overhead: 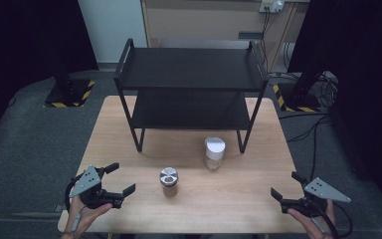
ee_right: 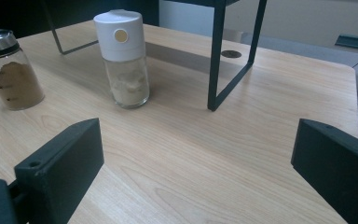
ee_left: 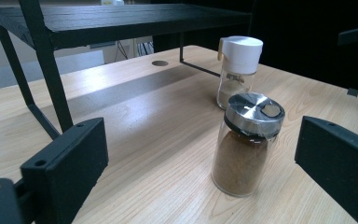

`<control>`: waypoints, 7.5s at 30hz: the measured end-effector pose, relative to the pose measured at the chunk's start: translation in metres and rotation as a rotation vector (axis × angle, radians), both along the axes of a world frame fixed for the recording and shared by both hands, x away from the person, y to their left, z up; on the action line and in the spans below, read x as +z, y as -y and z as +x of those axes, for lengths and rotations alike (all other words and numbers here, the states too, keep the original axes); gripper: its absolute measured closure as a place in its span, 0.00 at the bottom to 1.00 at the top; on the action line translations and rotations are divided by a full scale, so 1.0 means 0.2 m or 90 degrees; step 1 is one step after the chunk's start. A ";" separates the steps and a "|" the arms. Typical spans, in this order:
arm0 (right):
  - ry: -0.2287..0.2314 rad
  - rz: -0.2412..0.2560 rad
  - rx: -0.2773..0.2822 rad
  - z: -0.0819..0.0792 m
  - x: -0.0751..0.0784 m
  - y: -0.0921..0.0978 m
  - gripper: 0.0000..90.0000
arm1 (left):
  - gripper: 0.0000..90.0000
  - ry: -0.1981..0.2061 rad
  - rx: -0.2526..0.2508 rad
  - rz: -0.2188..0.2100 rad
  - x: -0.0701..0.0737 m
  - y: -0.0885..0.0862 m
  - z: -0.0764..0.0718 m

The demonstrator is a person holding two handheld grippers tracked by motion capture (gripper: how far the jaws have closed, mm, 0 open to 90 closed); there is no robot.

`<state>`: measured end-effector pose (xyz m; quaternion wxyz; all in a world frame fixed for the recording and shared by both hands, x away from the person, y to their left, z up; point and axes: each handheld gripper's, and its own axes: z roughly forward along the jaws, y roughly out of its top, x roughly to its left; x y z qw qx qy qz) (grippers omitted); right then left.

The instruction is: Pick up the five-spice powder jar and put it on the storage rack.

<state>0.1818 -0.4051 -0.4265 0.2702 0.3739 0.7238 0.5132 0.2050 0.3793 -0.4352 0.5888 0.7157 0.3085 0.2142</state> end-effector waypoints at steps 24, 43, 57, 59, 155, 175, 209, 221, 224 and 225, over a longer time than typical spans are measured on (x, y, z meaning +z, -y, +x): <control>0.005 0.009 -0.007 -0.02 -0.01 0.00 0.02 | 0.01 0.003 -0.005 0.009 0.00 0.02 0.01; 0.003 0.011 0.000 -0.02 -0.01 0.00 0.02 | 0.01 0.004 -0.006 0.016 0.01 0.02 0.00; -0.001 0.009 0.003 -0.01 -0.01 0.00 0.02 | 0.01 0.006 -0.005 0.007 0.03 0.02 -0.01; -0.002 0.009 0.004 -0.01 -0.01 0.00 0.02 | 0.01 0.007 -0.008 0.012 0.05 0.02 -0.01; 0.001 0.023 0.007 -0.02 -0.02 0.01 0.02 | 0.11 -0.147 -0.202 0.209 0.31 0.57 0.56; 0.001 0.022 0.003 -0.02 -0.02 0.00 0.02 | 0.39 -0.113 -0.211 0.230 0.25 0.60 0.56; -0.020 0.013 0.007 0.00 -0.01 -0.01 0.01 | 0.40 -0.064 -0.232 0.249 1.01 0.51 0.60; -0.029 0.020 0.012 0.01 -0.01 0.00 0.01 | 0.40 -0.058 -0.212 0.248 1.43 0.50 0.67; -0.033 0.023 0.012 0.01 -0.01 0.00 0.01 | 0.40 -0.064 -0.205 0.246 1.53 0.51 0.71; -0.033 0.022 0.014 0.01 -0.01 0.00 0.01 | 0.40 -0.067 -0.201 0.244 1.56 0.51 0.73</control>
